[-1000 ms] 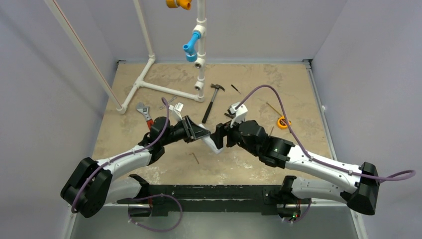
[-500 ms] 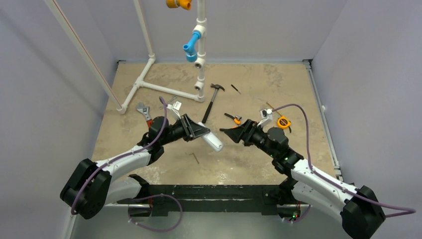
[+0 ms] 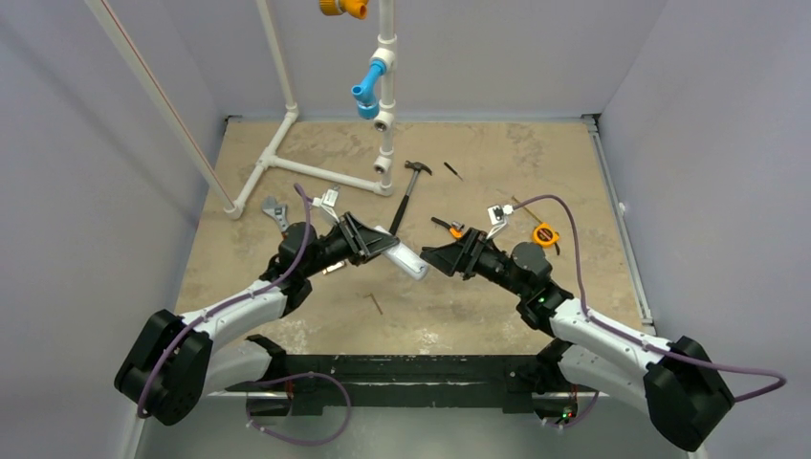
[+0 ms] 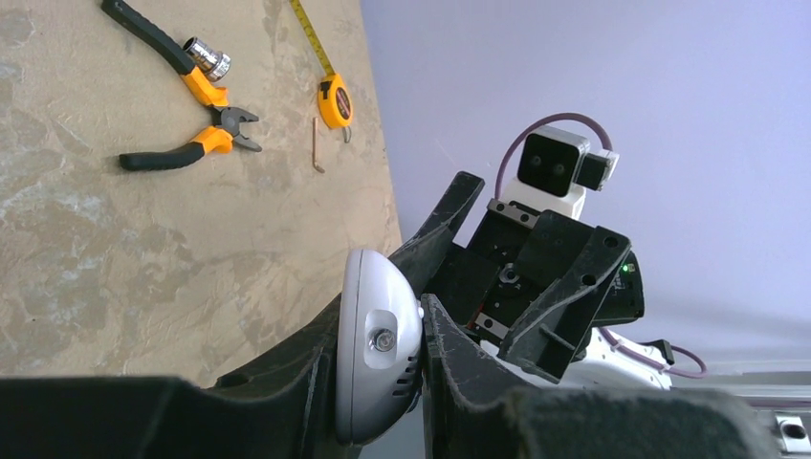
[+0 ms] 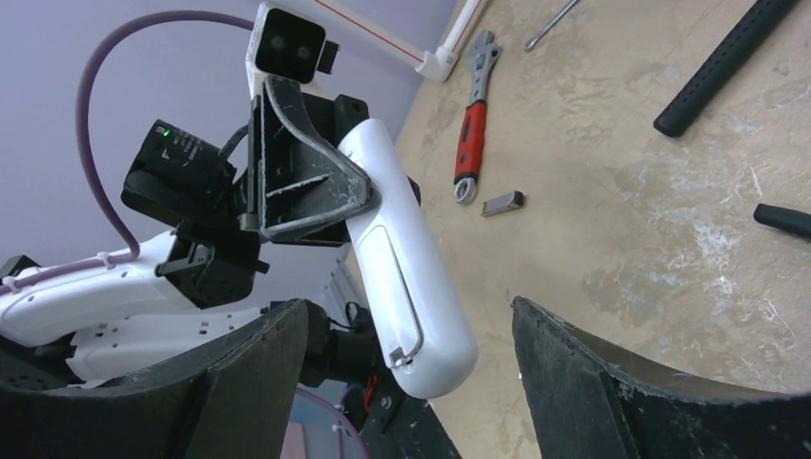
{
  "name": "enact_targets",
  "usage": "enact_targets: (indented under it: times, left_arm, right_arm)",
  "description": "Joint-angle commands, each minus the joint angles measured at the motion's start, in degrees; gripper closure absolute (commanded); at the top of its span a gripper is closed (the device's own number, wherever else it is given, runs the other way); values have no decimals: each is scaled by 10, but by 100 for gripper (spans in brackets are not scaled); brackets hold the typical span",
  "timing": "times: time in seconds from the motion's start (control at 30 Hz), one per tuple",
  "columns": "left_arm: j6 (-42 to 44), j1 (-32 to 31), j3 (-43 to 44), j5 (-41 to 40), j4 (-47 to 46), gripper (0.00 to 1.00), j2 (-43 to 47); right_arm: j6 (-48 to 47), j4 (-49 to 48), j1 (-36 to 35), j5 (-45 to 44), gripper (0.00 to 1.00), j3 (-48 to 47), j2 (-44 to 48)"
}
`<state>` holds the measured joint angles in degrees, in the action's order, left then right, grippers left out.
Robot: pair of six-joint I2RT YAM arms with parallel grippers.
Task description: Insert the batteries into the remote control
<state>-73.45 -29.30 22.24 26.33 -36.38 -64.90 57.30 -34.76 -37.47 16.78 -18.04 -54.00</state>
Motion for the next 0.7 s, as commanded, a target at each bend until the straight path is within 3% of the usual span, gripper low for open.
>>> enact_targets:
  times: [0.0, 0.3, 0.67]
  left_arm:
    - [-20, 5, 1, -1, -54, 100, 13]
    - [-26, 6, 2, 4, -62, 100, 13]
    - [-24, 6, 5, 7, -61, 100, 11]
  right_arm:
    - [-12, -9, 2, 28, 24, -29, -8]
    - [7, -50, 2, 44, 35, -22, -46]
    - [14, -71, 2, 54, 40, -26, -66]
